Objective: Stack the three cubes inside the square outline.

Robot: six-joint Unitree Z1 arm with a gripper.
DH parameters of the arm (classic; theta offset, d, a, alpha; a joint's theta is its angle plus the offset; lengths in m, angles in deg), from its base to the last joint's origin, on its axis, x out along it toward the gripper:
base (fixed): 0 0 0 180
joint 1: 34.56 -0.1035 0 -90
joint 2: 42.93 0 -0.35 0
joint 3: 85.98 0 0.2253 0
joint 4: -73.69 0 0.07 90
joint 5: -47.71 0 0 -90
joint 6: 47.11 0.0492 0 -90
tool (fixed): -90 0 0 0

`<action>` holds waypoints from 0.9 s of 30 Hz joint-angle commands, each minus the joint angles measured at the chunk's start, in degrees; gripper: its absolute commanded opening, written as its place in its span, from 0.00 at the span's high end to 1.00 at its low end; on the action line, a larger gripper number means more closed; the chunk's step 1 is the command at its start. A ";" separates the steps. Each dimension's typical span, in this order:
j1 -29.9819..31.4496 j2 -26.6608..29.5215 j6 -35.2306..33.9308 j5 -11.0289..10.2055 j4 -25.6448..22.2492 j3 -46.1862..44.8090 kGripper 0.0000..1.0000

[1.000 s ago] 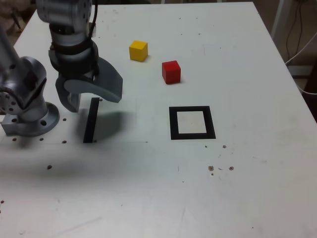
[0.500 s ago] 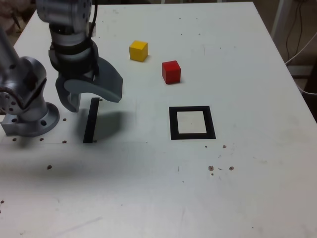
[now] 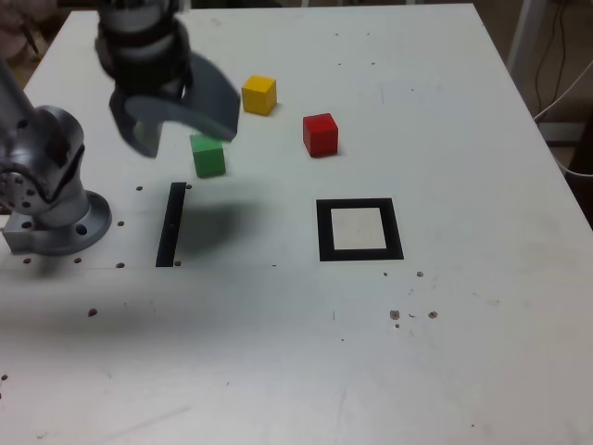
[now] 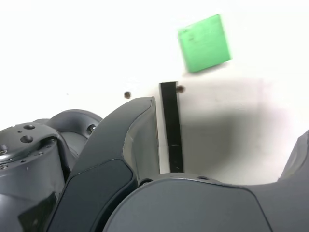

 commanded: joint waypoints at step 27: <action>-26.85 -24.69 19.70 6.79 -6.30 32.60 0.01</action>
